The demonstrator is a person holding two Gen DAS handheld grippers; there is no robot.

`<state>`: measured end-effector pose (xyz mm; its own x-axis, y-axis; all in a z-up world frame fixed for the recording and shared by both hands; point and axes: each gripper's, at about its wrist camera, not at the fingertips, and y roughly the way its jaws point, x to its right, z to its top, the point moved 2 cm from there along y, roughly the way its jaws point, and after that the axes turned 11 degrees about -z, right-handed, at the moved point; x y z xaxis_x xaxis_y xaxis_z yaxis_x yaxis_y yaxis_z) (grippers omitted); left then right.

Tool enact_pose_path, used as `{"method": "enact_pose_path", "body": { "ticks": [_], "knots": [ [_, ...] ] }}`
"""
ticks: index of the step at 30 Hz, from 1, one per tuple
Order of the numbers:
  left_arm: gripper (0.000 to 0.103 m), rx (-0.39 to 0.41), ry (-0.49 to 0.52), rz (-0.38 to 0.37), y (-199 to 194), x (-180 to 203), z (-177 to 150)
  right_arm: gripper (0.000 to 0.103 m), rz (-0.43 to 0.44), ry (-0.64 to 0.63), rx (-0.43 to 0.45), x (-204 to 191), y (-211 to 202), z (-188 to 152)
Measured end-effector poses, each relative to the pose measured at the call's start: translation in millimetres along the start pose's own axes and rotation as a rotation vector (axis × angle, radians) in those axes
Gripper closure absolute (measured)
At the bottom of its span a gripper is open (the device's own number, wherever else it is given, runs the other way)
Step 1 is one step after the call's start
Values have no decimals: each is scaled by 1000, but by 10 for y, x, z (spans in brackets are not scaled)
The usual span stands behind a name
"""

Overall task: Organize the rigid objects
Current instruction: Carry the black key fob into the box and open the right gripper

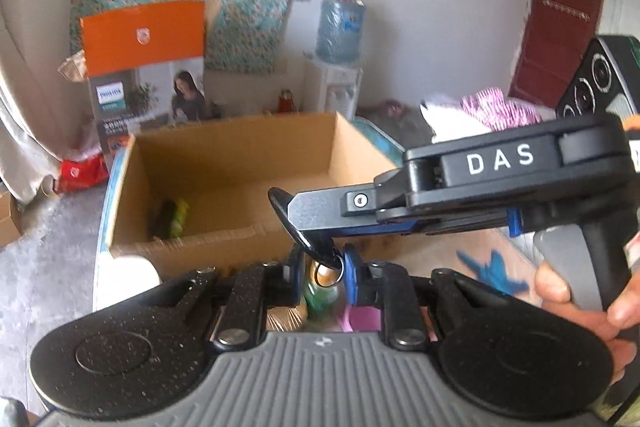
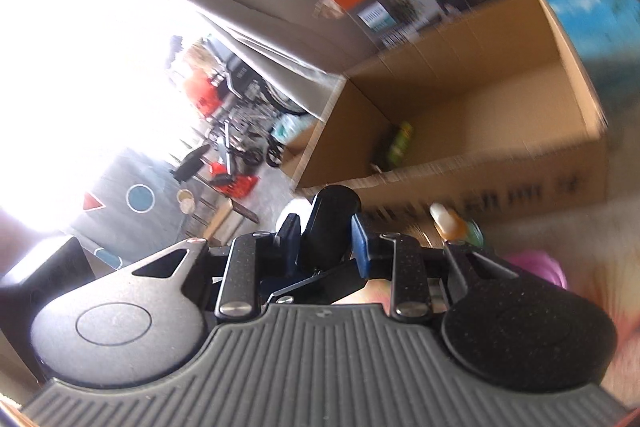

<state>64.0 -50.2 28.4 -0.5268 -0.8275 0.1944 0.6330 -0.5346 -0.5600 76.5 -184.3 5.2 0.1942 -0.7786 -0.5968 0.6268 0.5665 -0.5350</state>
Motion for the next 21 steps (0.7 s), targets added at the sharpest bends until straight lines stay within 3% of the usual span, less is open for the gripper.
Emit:
{"method": "enact_pose_path", "body": {
  "ticks": [5, 9, 15, 21],
  "knots": [
    [82, 15, -38, 18, 42, -204, 310, 75, 28, -38, 21, -179, 93, 339],
    [82, -14, -80, 23, 148, -473, 521, 75, 35, -47, -21, -248, 303, 679],
    [83, -143, -180, -1, 549, -1016, 711, 75, 4, -29, -168, -247, 882, 1163],
    [83, -307, -271, -1, 1011, -1487, 708, 75, -50, 47, -348, -51, 1610, 1350]
  ]
}}
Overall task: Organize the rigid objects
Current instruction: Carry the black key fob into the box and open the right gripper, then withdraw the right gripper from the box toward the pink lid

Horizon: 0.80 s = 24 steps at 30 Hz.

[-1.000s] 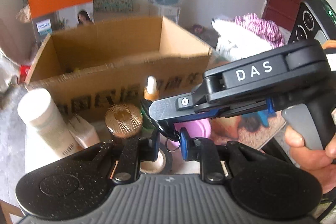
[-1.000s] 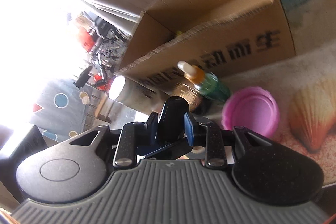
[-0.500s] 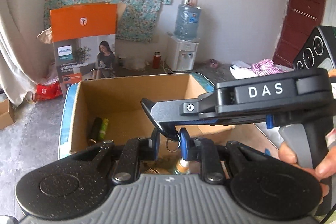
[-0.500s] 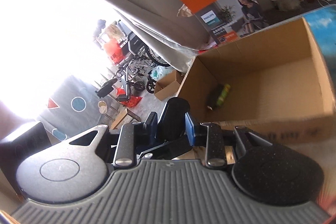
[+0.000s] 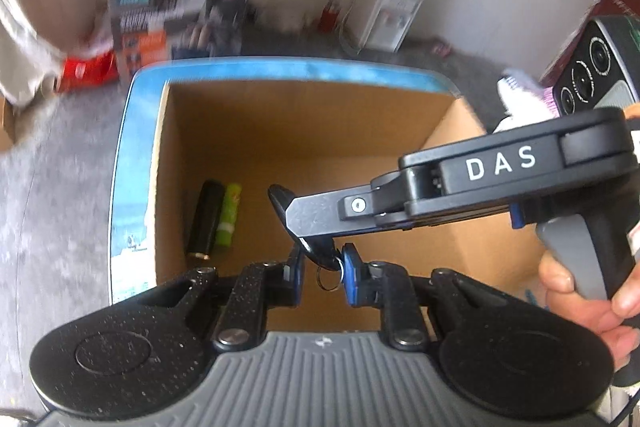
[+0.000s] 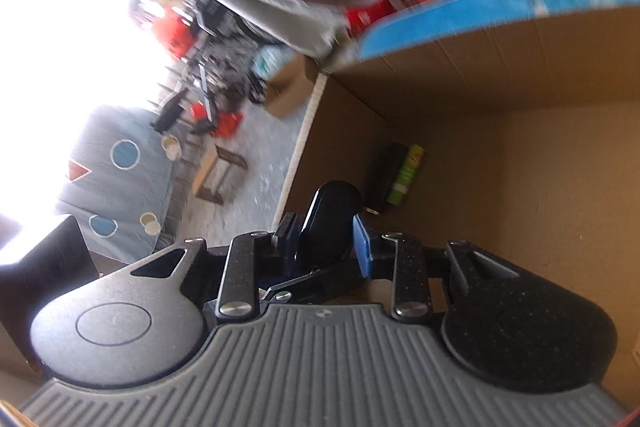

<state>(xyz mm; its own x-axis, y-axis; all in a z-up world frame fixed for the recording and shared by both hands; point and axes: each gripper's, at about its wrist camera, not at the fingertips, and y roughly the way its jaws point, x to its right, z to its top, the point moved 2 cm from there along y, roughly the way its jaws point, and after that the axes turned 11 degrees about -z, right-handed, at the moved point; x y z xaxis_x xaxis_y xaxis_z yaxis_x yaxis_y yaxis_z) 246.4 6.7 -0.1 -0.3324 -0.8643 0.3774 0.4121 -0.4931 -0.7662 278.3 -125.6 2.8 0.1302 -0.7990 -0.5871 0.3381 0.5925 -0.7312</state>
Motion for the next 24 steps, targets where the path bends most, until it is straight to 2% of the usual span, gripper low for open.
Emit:
{"method": "enact_pose_path", "body": {
  "ticks": [5, 12, 15, 20, 24],
  "knots": [
    [82, -68, -3, 97, 196, -164, 101, 73, 14, 93, -102, 171, 488, 203],
    [75, -58, 32, 146, 202, -152, 131, 68, 48, 173, -166, 294, 812, 241],
    [72, -51, 34, 145, 194, -146, 148, 63, 58, 196, -165, 343, 868, 225],
    [69, -17, 32, 141, 79, -77, 130, 63, 70, 215, -156, 372, 853, 197],
    [65, 21, 39, 126, -71, 38, 112, 63, 92, 211, -123, 334, 678, 175]
  ]
}}
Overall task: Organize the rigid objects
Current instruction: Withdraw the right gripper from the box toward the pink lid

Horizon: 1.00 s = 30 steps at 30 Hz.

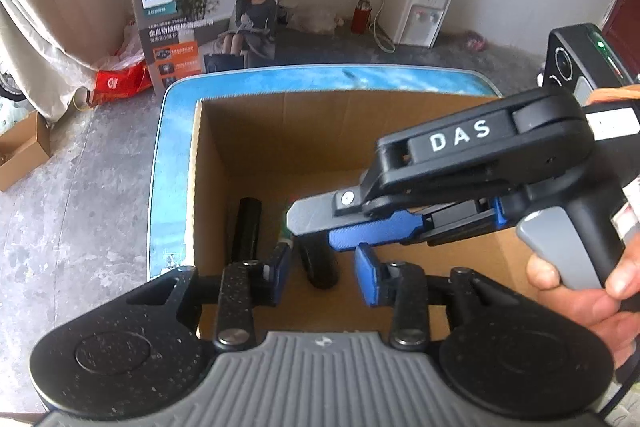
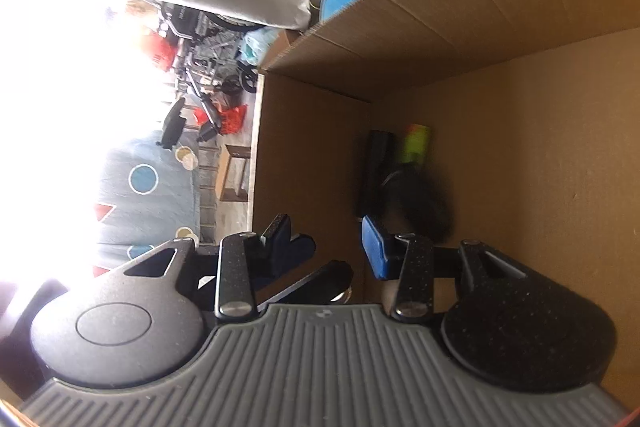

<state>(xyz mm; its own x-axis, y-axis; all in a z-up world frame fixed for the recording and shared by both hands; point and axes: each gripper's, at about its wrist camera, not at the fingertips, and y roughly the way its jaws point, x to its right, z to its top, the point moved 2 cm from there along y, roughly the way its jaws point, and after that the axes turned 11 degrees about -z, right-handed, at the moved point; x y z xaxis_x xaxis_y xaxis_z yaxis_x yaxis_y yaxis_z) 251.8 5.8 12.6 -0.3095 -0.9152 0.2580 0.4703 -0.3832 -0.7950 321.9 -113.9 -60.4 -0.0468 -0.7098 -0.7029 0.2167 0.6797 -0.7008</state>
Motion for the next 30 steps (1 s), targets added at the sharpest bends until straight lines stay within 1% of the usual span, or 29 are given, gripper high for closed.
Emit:
{"method": "enact_pose_path", "body": {
  "ticks": [2, 7, 11, 14, 16, 17, 21, 23, 26, 28, 30],
  "knots": [
    [64, 26, 8, -8, -115, 85, -37, 63, 15, -5, 23, -28, -114, -42],
    [54, 111, 23, -47, -453, 334, -181, 63, 62, -34, 102, -84, -533, -237],
    [46, 160, 44, -85, -674, 560, -412, 63, 91, -81, 191, -71, -971, -514],
    [40, 171, 65, -102, -731, 705, -647, 63, 96, -139, 258, 11, -1312, -804],
    [35, 159, 83, -108, -708, 789, -825, 62, 84, -172, 300, 107, -1503, -1005],
    [34, 149, 90, -108, -675, 825, -920, 62, 77, -183, 316, 166, -1583, -1107],
    [27, 97, 113, -116, -487, 911, -1289, 61, 28, -187, 337, 491, -1771, -1499],
    [27, 55, 119, -119, -341, 948, -1456, 61, -6, -189, 338, 644, -1766, -1708],
    [27, 2, 133, -120, -147, 994, -1653, 61, -65, -184, 335, 848, -1637, -1995],
    [27, -10, 147, -99, -45, 1016, -1725, 61, -86, -184, 310, 967, -1516, -2192],
    [27, -22, 159, -86, 41, 1040, -1777, 61, -120, -187, 301, 1014, -1397, -2315]
  ]
}}
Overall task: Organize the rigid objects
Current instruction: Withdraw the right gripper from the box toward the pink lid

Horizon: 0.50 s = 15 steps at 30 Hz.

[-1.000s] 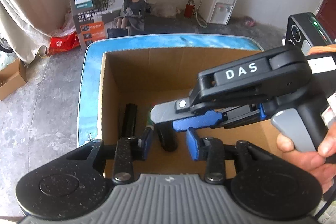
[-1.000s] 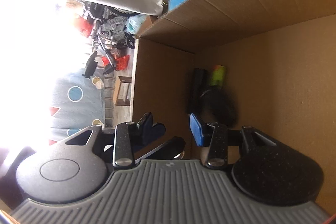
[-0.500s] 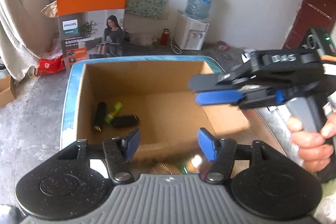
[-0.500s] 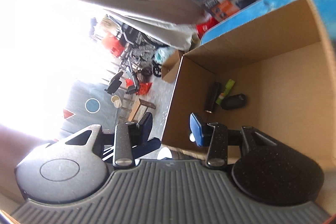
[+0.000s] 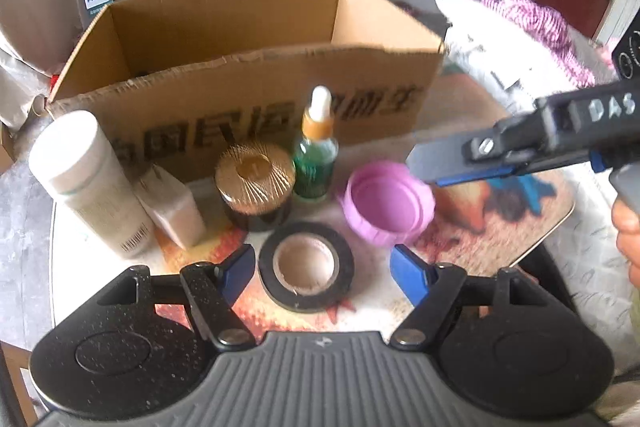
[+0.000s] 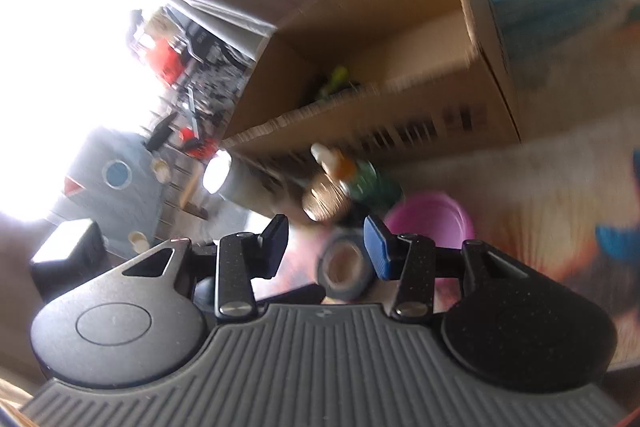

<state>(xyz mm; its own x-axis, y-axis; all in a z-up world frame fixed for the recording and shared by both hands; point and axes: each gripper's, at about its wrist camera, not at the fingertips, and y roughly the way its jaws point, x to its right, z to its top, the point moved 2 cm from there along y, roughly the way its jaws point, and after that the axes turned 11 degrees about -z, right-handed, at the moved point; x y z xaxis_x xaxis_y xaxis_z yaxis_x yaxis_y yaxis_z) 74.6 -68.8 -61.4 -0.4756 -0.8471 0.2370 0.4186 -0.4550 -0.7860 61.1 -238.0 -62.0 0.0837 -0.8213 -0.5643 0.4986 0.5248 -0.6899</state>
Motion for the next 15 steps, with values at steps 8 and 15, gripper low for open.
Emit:
{"method": "enact_pose_path", "body": {
  "ticks": [8, 15],
  "knots": [
    [27, 13, 114, -49, 208, 231, -24, 61, -180, -62, 35, 43, 226, -249],
    [27, 1, 196, -16, 439, 397, 64, 61, -298, -133, 45, 127, 338, -55]
  ]
}}
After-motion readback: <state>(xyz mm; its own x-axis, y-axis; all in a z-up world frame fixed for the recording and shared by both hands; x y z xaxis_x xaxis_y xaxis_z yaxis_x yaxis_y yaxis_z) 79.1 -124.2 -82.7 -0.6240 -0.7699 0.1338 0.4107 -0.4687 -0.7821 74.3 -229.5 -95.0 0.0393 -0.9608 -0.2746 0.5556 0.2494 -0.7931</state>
